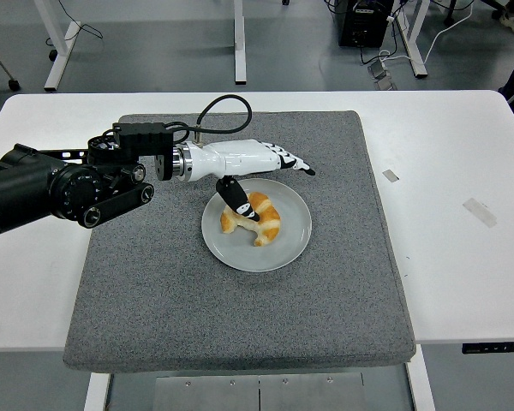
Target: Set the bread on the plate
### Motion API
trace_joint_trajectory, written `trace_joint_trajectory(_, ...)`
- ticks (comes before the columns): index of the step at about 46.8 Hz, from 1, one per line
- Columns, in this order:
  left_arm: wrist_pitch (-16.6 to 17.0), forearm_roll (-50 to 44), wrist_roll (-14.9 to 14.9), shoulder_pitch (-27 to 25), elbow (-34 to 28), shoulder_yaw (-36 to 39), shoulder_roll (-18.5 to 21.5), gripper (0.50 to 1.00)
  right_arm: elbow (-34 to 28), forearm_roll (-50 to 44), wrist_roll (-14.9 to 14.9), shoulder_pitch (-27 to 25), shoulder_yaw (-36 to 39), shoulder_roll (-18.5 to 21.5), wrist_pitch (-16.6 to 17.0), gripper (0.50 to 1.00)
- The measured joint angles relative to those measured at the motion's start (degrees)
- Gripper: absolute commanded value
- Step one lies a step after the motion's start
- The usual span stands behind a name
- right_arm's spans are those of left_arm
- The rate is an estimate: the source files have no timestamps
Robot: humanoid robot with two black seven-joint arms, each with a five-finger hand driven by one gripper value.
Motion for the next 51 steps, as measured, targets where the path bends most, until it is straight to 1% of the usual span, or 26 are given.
trace_joint_trajectory(6,0.0,-6.06,0.0,-0.18,0.0,-2.04,0.74,0.978,0.0,0.02,0.0,0.0,0.0,0.0,0.0,1.0)
trace_joint_trajectory(10,0.0,-11.33,0.0,-0.2,0.0,-3.14,2.27,0.978,0.0,0.01,0.0,0.01,0.0,0.0,0.0,1.0)
trace_joint_trajectory(17,-0.08,-23.68,0.0,-0.2,0.01,-5.19,3.96,0.978,0.0,0.01,0.0,0.01,0.0,0.0,0.0,1.0)
trace_joint_trajectory(24,-0.18,-35.4,0.14,-0.03,0.01,-5.58,5.9,0.978,0.0,-0.01,0.0,0.02,0.0,0.0,0.0,1.0)
trace_joint_trajectory(28,-0.39,-40.68,1.65,-0.02,0.0,-5.61,6.63,0.978,0.0,-0.01,0.0,0.02,0.0,0.0,0.0,1.0)
trace_joint_trajectory(32,-0.56,-44.85,4.16,0.19,0.0,-6.8,7.7,0.978,0.0,0.02,0.0,0.01,0.0,0.0,0.0,1.0)
trace_joint_trajectory(35,-0.73,-46.28,5.92,0.6,0.01,-8.66,8.15,0.978,0.0,0.01,0.0,-0.01,0.0,0.0,0.0,1.0)
trace_joint_trajectory(39,-1.04,-47.35,8.48,1.73,0.01,-12.18,8.37,0.978,0.0,0.01,0.0,0.0,0.0,0.0,0.0,1.0)
trace_joint_trajectory(43,-1.25,-48.29,11.08,3.49,0.0,-17.25,8.59,0.978,0.0,0.01,0.01,-0.01,0.01,0.0,0.0,1.0)
trace_joint_trajectory(51,-2.34,-50.36,14.58,6.75,0.01,-23.81,8.68,0.978,0.0,-0.03,0.0,0.01,0.0,0.0,0.0,1.0)
